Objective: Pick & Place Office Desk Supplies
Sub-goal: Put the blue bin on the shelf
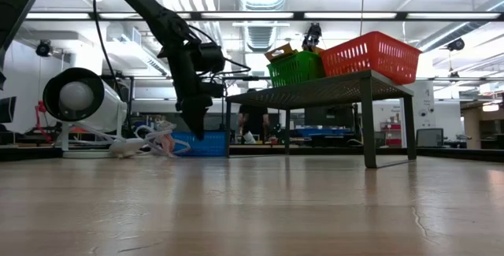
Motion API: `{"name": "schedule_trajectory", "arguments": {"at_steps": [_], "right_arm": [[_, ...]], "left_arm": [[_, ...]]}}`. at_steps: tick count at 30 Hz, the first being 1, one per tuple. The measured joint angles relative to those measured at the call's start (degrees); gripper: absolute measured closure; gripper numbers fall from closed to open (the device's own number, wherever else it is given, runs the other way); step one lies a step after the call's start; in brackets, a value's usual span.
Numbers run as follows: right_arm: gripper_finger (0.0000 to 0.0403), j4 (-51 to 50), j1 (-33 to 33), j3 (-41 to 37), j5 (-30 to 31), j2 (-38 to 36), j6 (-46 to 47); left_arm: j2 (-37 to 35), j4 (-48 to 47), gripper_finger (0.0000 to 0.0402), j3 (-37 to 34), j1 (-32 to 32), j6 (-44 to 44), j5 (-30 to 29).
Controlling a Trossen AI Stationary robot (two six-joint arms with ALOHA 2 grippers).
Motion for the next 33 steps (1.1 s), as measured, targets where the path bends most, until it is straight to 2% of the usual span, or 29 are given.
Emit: {"name": "schedule_trajectory", "arguments": {"at_steps": [14, 26, 33], "right_arm": [[0.0335, 0.0, 0.0, 0.0, 0.0, 0.0, 0.0], [0.0335, 0.0, 0.0, 0.0, 0.0, 0.0, 0.0], [0.0335, 0.0, 0.0, 0.0, 0.0, 0.0, 0.0]], "left_arm": [[0.0, 0.1, 0.0389, 0.0, 0.0, -1.1, 2.2], [-0.3, 0.1, 0.0391, 1.0, 0.0, -0.8, 2.5], [-0.5, -1.2, 0.0391, 3.9, 0.0, 2.5, 1.6]]}}
